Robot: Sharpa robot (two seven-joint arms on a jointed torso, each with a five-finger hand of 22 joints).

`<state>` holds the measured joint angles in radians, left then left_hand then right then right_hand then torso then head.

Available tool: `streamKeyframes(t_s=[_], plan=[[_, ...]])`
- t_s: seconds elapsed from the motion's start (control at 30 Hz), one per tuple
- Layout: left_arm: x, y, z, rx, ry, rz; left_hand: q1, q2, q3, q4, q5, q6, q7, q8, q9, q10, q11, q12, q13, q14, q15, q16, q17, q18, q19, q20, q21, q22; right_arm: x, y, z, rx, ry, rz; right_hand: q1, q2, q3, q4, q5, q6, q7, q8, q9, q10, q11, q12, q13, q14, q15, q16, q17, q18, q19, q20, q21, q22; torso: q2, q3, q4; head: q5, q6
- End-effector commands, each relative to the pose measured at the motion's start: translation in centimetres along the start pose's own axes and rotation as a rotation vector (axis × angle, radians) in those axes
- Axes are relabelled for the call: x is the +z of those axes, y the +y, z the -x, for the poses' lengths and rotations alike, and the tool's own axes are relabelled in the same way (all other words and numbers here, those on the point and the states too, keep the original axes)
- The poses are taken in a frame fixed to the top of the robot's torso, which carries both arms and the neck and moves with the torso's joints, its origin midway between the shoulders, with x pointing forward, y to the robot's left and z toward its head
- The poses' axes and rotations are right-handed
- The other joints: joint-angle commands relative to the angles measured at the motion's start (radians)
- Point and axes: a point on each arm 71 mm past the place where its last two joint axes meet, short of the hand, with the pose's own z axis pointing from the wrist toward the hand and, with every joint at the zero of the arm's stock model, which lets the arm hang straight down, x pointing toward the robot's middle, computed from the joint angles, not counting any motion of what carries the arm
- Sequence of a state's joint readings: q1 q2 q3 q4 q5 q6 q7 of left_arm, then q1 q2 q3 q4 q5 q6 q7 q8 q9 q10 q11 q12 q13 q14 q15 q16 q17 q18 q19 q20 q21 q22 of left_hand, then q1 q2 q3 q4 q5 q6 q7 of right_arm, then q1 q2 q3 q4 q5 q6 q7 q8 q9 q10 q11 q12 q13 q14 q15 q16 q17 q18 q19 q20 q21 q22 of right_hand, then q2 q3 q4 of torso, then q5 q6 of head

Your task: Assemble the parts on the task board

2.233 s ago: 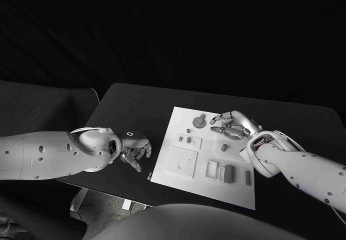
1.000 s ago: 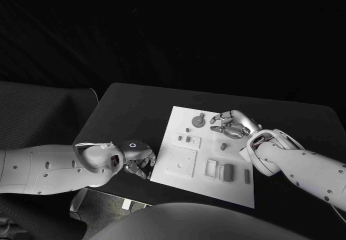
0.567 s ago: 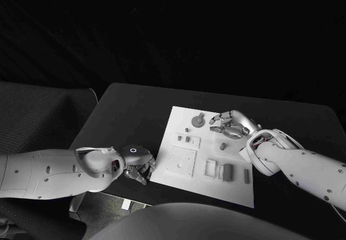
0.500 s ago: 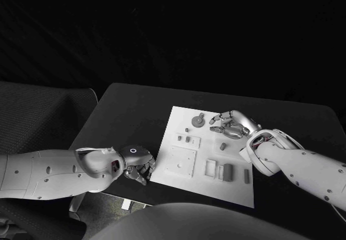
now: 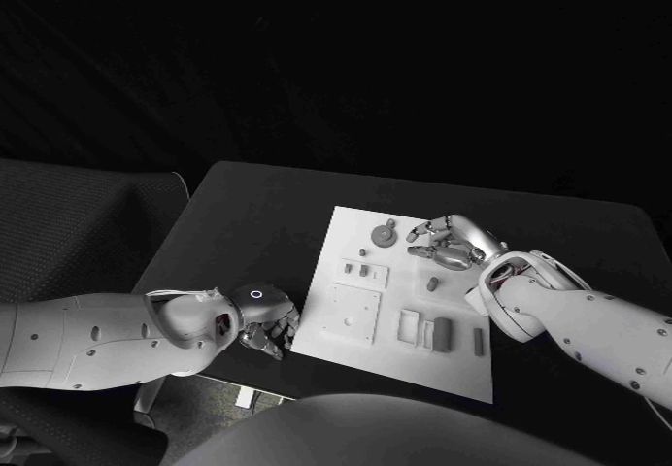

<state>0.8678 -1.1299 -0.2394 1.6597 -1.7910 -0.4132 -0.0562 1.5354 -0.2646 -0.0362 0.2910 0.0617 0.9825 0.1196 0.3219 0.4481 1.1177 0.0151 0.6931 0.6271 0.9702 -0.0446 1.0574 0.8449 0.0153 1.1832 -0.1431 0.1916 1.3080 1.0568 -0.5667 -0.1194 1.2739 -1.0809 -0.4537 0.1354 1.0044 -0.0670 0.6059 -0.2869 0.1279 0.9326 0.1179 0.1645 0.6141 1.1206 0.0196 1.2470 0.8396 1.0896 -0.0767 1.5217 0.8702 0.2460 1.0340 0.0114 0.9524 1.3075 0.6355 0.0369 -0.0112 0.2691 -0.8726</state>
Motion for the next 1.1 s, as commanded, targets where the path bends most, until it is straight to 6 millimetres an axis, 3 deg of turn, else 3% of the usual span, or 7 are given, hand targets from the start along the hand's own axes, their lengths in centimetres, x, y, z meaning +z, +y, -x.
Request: streamKeyframes(t_s=[0.03,0.23,0.43,0.73,1.1], plan=[[0.01,0.07,0.17,0.006,-0.037,0.013,-0.01,-0.003,0.001,0.001,0.004,-0.011,0.003,-0.005,0.0,-0.002,-0.001,0.004,0.0,0.0,-0.009,0.005,-0.001,0.012,0.001,-0.007,0.004,0.025,-0.03,0.07,-0.12,0.0,0.014,0.005,-0.009,0.0,-0.008,0.0,0.002,-0.019,0.024,-0.003,-0.001,0.0,0.009,0.001,0.001,0.006,0.001,-0.003,0.0,0.016,0.006,0.002,-0.005,0.003,0.0,0.0,0.0003,-0.002,0.0],[0.06,0.05,0.19,0.007,-0.041,0.009,-0.019,-0.008,0.008,0.002,0.004,-0.021,0.007,-0.011,0.001,-0.01,0.003,0.004,-0.003,-0.006,-0.008,0.004,-0.005,0.01,-0.006,-0.008,0.006,0.024,-0.02,0.14,-0.18,-0.001,0.016,0.006,-0.01,0.0,-0.009,0.0,0.002,-0.018,0.024,-0.003,-0.001,0.0,0.009,0.001,0.001,0.006,0.001,-0.002,0.0,0.016,0.006,0.002,-0.005,0.003,0.0,0.0004,-0.0002,-0.002,0.0],[0.14,-0.18,-0.05,0.003,-0.009,-0.019,0.071,0.031,0.081,-0.002,0.001,0.019,-0.006,0.009,0.016,-0.01,-0.007,0.014,-0.007,-0.008,-0.008,0.012,-0.008,0.008,-0.014,-0.008,0.018,0.025,-0.02,0.17,-0.25,0.001,0.021,0.005,-0.011,0.0,-0.009,0.001,0.003,-0.018,0.024,-0.003,-0.001,0.0,0.009,0.001,0.001,0.006,0.001,-0.002,0.0,0.016,0.006,0.002,-0.005,0.003,0.0,0.0006,-0.0004,-0.004,0.0],[0.22,-0.39,-0.44,0.005,0.045,-0.044,0.162,0.059,0.162,-0.009,-0.002,0.063,-0.024,0.016,0.025,-0.032,-0.01,0.021,-0.012,-0.031,-0.001,0.02,-0.01,0.005,-0.041,-0.001,0.028,0.024,-0.05,0.19,-0.32,0.002,0.027,0.005,-0.014,0.001,-0.011,0.002,0.003,-0.018,0.024,-0.003,-0.002,0.0,0.009,0.001,0.001,0.007,0.001,-0.002,0.0,0.016,0.007,0.003,-0.005,0.003,0.0,0.0005,-0.0001,-0.006,0.0],[0.52,-0.42,-0.62,0.008,0.06,-0.056,0.204,0.061,0.192,-0.011,-0.002,0.074,-0.031,0.009,0.025,-0.042,-0.008,0.027,-0.013,-0.041,0.004,0.026,-0.012,0.006,-0.053,0.003,0.034,0.024,-0.09,0.17,-0.37,0.003,0.031,0.004,-0.017,0.002,-0.012,0.003,0.003,-0.019,0.025,-0.002,-0.003,0.0,0.009,0.002,0.001,0.007,0.001,-0.002,0.001,0.016,0.007,0.003,-0.005,0.002,0.0,0.0,0.0,-0.007,0.0]])
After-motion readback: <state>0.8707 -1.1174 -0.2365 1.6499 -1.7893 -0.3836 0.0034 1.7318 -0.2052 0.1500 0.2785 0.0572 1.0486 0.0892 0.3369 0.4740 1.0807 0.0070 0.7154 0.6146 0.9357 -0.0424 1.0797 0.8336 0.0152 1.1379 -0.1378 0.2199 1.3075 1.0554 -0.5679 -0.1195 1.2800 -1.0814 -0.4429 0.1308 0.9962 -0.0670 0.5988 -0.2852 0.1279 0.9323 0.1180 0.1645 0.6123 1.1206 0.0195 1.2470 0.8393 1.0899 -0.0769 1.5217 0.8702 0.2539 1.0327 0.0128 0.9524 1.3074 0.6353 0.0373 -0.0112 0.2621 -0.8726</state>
